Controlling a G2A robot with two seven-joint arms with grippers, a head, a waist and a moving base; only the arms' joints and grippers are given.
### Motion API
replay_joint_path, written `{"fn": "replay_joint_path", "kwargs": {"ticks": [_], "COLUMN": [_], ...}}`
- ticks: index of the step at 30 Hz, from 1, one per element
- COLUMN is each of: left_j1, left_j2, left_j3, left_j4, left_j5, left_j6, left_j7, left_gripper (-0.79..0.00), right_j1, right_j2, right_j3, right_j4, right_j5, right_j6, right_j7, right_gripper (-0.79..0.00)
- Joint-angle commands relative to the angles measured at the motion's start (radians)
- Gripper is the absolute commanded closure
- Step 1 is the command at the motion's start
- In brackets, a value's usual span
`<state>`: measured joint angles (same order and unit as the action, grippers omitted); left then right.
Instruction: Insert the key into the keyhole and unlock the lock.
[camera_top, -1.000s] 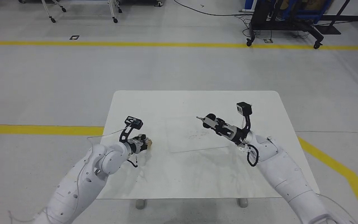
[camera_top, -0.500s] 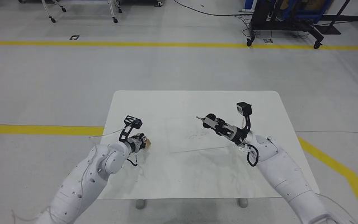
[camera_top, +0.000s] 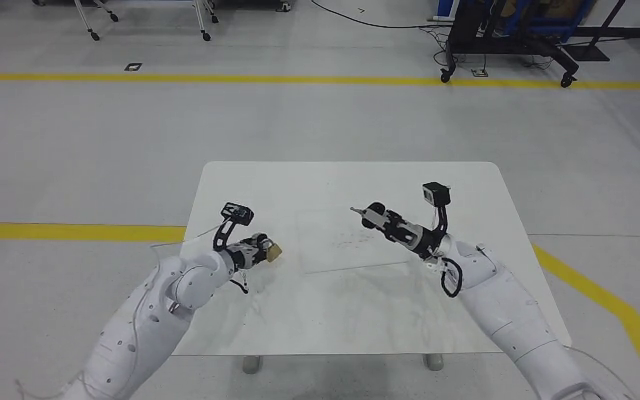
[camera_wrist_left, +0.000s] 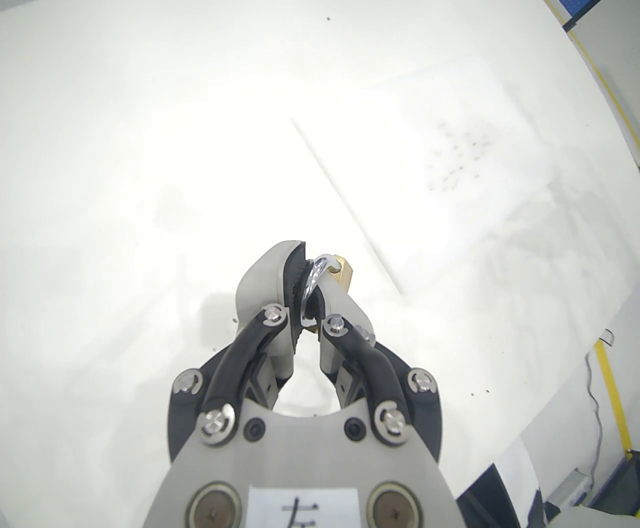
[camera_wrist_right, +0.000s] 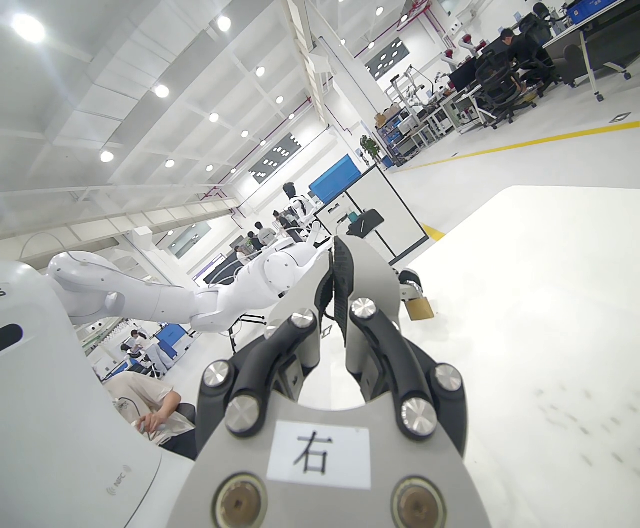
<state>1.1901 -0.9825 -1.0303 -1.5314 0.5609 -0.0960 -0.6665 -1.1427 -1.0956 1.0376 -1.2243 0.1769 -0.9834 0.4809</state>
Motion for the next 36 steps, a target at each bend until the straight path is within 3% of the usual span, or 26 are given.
{"fn": "replay_joint_path", "kwargs": {"ticks": [1, 5, 7, 12, 15, 19, 24, 30, 36], "left_j1": [-0.022, -0.118, -0.13, -0.13, -0.118, -0.192, -0.304, -0.409, -0.469], "left_j2": [-0.006, -0.028, -0.03, -0.03, -0.043, -0.072, -0.132, -0.192, -0.226], "left_j3": [-0.014, -0.019, -0.018, -0.018, -0.022, 0.01, 0.088, 0.166, 0.204], "left_j4": [0.027, 0.163, 0.177, 0.177, 0.174, 0.293, 0.502, 0.688, 0.792], "left_j5": [-0.214, -0.631, -0.654, -0.654, -0.941, -1.176, -1.445, -1.519, -1.504], "left_j6": [-0.034, -0.034, -0.03, -0.03, 0.046, 0.162, 0.258, 0.255, 0.216], "left_j7": [-0.084, -0.339, -0.362, -0.362, -0.461, -0.56, -0.671, -0.71, -0.738], "left_gripper": [0.0, 0.0, 0.0, 0.0, 0.0, 0.0, 0.0, 0.0, 0.0], "right_j1": [0.004, 0.03, 0.034, 0.034, 0.034, 0.026, 0.032, 0.048, 0.061], "right_j2": [-0.009, -0.032, -0.04, -0.04, -0.04, -0.046, -0.064, -0.085, -0.103], "right_j3": [-0.01, -0.037, -0.033, -0.033, -0.033, -0.048, -0.077, -0.114, -0.125], "right_j4": [-0.008, 0.019, 0.03, 0.03, 0.03, -0.006, -0.018, -0.014, 0.001], "right_j5": [0.013, 0.039, 0.038, 0.038, 0.038, 0.007, -0.044, -0.059, -0.117], "right_j6": [0.016, 0.019, 0.004, 0.004, 0.004, 0.057, 0.101, 0.096, 0.114], "right_j7": [-0.043, -0.126, -0.179, -0.179, -0.179, -0.179, -0.215, -0.218, -0.264], "right_gripper": [0.0, 0.0, 0.0, 0.0, 0.0, 0.0, 0.0, 0.0, 0.0]}}
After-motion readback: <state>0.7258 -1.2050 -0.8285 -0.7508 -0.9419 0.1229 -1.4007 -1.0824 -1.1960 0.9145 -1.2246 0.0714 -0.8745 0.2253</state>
